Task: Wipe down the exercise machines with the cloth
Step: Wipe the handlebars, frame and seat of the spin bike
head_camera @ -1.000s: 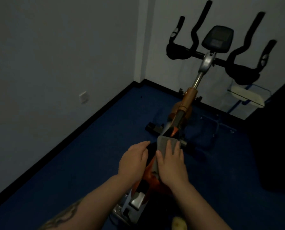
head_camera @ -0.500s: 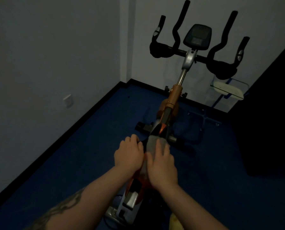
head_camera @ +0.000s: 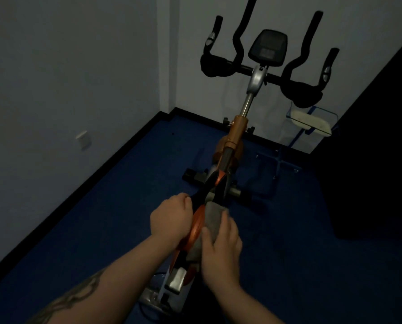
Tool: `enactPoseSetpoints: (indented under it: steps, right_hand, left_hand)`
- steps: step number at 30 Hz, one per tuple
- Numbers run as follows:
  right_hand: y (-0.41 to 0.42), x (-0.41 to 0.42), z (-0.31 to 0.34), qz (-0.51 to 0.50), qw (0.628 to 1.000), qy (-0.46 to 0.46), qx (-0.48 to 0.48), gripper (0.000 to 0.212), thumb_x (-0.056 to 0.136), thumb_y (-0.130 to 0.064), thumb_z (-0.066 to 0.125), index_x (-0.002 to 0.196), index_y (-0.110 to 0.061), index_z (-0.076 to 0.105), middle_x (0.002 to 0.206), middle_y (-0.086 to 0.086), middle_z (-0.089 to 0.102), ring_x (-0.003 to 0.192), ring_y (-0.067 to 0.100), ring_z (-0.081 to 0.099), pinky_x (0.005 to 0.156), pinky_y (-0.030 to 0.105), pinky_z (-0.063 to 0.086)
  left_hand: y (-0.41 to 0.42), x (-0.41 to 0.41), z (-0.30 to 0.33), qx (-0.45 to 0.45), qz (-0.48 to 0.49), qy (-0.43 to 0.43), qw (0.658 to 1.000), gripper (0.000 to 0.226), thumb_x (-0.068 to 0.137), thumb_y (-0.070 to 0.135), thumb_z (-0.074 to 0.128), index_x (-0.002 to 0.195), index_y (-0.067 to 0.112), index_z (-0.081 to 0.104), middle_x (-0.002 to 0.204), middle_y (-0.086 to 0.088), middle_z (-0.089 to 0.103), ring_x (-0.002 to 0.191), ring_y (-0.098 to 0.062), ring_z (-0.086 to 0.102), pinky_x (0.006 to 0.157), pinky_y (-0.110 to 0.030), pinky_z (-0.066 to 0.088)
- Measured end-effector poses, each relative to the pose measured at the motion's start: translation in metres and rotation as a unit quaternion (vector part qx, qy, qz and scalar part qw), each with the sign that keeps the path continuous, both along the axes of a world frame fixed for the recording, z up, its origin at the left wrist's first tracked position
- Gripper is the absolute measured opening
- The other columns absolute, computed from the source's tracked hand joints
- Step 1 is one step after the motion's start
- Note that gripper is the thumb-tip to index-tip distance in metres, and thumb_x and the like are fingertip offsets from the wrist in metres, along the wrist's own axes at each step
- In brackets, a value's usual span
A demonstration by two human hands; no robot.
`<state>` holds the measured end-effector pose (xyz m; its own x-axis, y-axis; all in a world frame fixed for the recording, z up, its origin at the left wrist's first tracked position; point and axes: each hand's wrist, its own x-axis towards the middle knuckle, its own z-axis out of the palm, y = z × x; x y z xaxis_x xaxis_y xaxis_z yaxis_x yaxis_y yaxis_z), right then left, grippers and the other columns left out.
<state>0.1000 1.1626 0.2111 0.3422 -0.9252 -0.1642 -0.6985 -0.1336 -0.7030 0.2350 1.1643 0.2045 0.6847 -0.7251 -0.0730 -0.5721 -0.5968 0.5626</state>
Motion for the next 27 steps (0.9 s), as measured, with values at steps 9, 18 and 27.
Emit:
enactPoseSetpoints:
  steps: [9,18,27]
  right_hand:
    - [-0.032,0.010,-0.004,0.019,0.999,0.031,0.027,0.053,0.099,-0.049,0.030,0.149,-0.030,0.024,0.144,0.002,0.041,0.124,0.023,0.045,0.095,0.036,0.042]
    - [-0.072,0.023,-0.011,-0.009,0.993,-0.020,0.117,0.050,0.100,-0.050,0.030,0.147,-0.033,0.027,0.137,0.005,0.053,0.115,0.024,0.055,0.098,0.040,0.045]
    - [-0.020,0.013,-0.007,0.018,0.998,0.025,-0.056,0.058,0.099,-0.044,0.038,0.152,-0.032,0.018,0.154,-0.008,0.024,0.136,0.016,0.029,0.104,0.032,0.033]
  left_hand:
    - [0.005,-0.002,0.002,-0.006,0.005,0.010,1.000,0.038,0.102,0.035,0.029,0.116,0.025,0.062,0.109,0.004,0.065,0.095,-0.015,0.059,0.077,-0.034,0.047]
    - [0.003,-0.003,0.003,-0.006,0.018,0.018,1.000,0.036,0.101,0.036,0.030,0.115,0.027,0.062,0.107,0.004,0.066,0.093,-0.016,0.060,0.079,-0.037,0.050]
    - [0.005,-0.003,0.005,-0.015,0.018,0.015,1.000,0.036,0.101,0.036,0.031,0.114,0.025,0.063,0.109,0.004,0.066,0.095,-0.016,0.059,0.078,-0.036,0.048]
